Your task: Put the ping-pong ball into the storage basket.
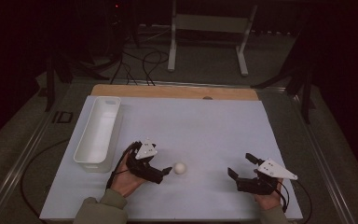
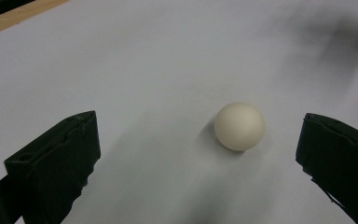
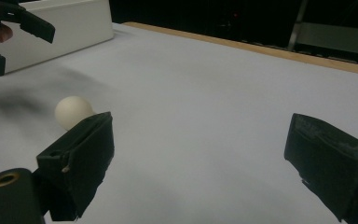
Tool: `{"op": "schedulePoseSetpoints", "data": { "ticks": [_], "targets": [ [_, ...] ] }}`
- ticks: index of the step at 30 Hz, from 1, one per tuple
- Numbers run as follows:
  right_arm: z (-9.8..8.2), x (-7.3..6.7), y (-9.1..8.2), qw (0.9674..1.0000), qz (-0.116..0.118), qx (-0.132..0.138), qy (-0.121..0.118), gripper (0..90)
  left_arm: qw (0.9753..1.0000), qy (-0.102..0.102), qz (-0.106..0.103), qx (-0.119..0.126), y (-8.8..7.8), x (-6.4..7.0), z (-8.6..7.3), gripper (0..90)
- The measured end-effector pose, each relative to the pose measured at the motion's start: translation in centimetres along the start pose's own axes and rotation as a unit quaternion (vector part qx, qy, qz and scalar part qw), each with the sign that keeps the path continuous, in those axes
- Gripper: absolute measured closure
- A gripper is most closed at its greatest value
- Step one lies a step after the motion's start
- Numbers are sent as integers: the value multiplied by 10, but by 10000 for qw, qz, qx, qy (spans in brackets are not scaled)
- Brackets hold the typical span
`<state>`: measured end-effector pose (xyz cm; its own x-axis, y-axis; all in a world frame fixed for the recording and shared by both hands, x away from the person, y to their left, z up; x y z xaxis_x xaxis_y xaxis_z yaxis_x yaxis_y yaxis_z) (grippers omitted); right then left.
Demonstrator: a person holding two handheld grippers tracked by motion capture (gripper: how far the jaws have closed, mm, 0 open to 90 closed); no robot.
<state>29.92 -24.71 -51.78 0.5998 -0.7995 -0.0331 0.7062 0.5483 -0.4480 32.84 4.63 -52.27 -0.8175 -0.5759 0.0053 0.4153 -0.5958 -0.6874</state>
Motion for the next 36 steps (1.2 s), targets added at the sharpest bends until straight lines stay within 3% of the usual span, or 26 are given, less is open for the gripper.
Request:
{"op": "schedulePoseSetpoints", "data": {
  "ticks": [36],
  "targets": [
    [0,0,1,10000,-11,-7,-4,79,9990,205,-280,-276,23,14,6,1]
  ]
}}
Point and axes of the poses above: each handheld gripper's, and its own axes: y roughly forward along the jaws, z roughly out of its top, x roughly to its right, the point moved 8 cm from there along y, roughly forward along the jaws, and after that the axes turned 7 degrees about -x, right-handed, at the moved point
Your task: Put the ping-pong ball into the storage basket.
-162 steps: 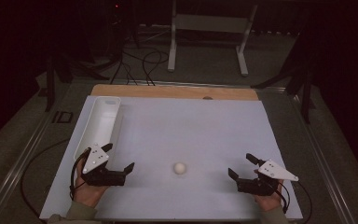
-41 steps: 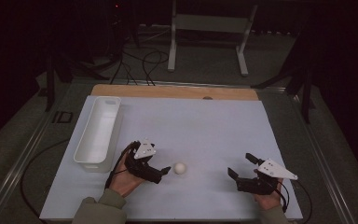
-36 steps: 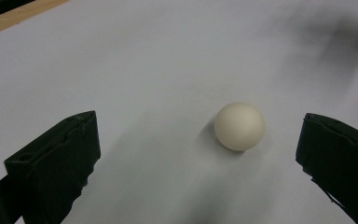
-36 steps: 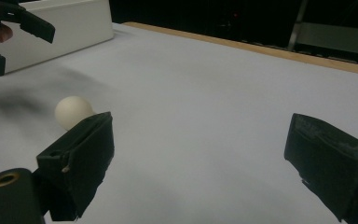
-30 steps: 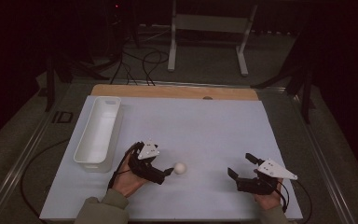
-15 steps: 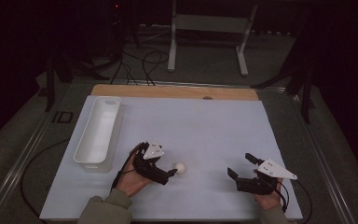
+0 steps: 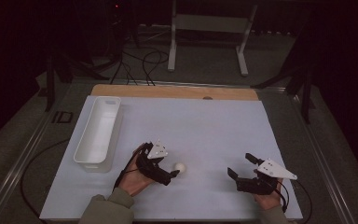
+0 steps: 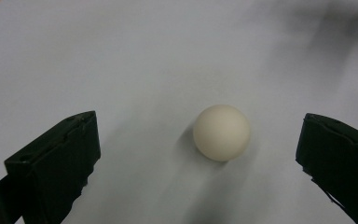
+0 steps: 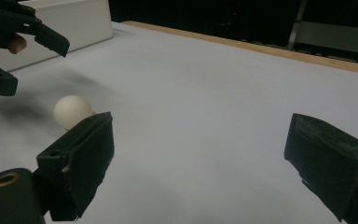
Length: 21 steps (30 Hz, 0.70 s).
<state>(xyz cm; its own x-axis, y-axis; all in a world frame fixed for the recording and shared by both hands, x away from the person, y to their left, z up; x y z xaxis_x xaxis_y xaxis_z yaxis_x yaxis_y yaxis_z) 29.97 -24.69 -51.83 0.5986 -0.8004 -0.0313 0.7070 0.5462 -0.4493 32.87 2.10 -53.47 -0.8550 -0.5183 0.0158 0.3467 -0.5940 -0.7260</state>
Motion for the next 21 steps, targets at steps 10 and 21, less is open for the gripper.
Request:
{"op": "schedulePoseSetpoints", "data": {
  "ticks": [10,21],
  "targets": [
    [0,0,0,10000,-8,1,6,79,9999,33,-72,-85,5,1,1,1],
    [0,1,0,10000,-13,1,4,79,9996,60,-173,-227,12,4,2,5]
  ]
}}
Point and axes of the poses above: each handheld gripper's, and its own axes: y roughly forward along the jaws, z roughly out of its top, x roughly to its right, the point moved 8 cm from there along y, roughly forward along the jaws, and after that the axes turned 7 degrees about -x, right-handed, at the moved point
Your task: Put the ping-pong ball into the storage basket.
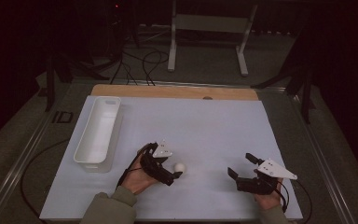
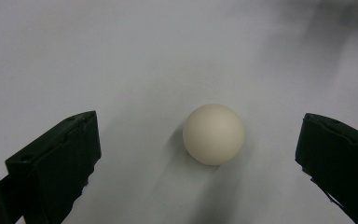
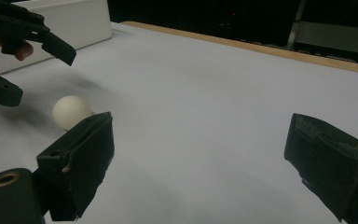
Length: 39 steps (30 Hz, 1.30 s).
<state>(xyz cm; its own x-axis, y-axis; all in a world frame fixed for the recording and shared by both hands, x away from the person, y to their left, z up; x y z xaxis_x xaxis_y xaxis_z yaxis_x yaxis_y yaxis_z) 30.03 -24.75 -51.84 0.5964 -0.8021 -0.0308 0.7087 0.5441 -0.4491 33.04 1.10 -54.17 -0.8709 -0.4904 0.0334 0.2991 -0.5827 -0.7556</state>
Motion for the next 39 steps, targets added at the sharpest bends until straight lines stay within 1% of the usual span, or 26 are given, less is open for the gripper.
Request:
{"op": "schedulePoseSetpoints", "data": {
  "ticks": [7,15,23,24,25,28,32,39],
  "targets": [
    [0,0,0,10000,-2,-5,-2,79,10000,19,-16,-68,3,0,0,9],
    [0,0,0,10000,-5,-5,-4,80,9999,1,-97,-140,6,0,0,23],
    [0,0,0,10000,-8,-7,-1,79,9997,-9,-132,-218,9,2,0,42],
    [0,0,0,10000,-13,-7,-5,79,9997,0,-108,-236,9,1,0,47],
    [0,0,0,10000,-10,-3,-4,80,9997,-8,-75,-246,9,1,0,54],
    [0,1,0,10000,-14,-11,7,79,9995,-27,-127,-305,11,3,0,82],
    [0,1,0,10000,-27,-14,6,80,9991,31,-126,-393,15,7,0,142],
    [0,0,1,10000,-34,-26,-6,80,9980,128,-98,-614,22,11,0,218]
  ]
}}
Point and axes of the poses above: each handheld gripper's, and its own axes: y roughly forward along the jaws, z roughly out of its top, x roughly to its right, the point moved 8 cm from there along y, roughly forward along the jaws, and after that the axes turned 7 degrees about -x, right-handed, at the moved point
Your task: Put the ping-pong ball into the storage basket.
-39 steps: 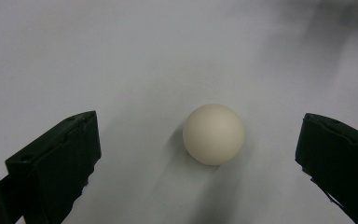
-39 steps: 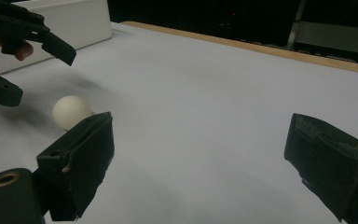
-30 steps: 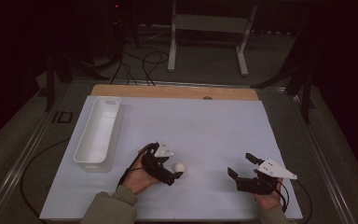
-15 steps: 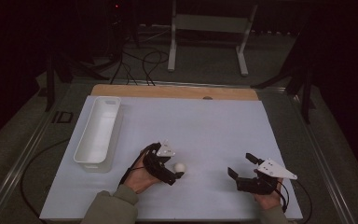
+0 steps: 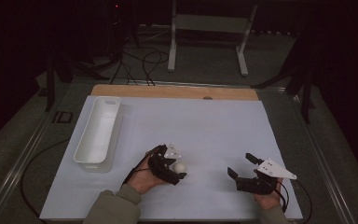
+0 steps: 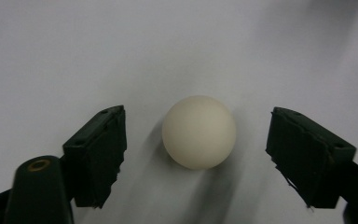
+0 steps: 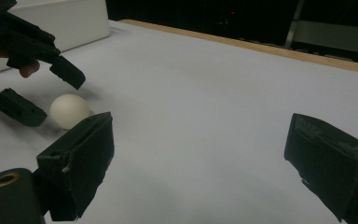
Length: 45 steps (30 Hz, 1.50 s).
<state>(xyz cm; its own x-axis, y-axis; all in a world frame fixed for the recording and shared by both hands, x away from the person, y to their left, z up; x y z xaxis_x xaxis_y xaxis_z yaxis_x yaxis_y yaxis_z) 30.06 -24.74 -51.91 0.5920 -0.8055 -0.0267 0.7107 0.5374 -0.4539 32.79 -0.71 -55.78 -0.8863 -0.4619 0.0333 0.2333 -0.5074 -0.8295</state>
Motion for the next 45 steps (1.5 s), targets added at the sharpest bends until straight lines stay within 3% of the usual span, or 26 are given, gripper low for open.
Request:
{"op": "schedulePoseSetpoints", "data": {
  "ticks": [10,17,32,45],
  "targets": [
    [0,1,0,10000,0,-2,6,80,9995,114,24,-297,9,2,0,371],
    [0,0,0,10000,10,-15,3,80,9994,95,4,-341,10,1,0,501],
    [0,1,1,10000,29,-12,19,79,9996,63,-14,-260,5,0,1,513],
    [0,1,2,10000,42,-4,45,80,9998,-19,114,-186,-3,-4,1,513]
  ]
}}
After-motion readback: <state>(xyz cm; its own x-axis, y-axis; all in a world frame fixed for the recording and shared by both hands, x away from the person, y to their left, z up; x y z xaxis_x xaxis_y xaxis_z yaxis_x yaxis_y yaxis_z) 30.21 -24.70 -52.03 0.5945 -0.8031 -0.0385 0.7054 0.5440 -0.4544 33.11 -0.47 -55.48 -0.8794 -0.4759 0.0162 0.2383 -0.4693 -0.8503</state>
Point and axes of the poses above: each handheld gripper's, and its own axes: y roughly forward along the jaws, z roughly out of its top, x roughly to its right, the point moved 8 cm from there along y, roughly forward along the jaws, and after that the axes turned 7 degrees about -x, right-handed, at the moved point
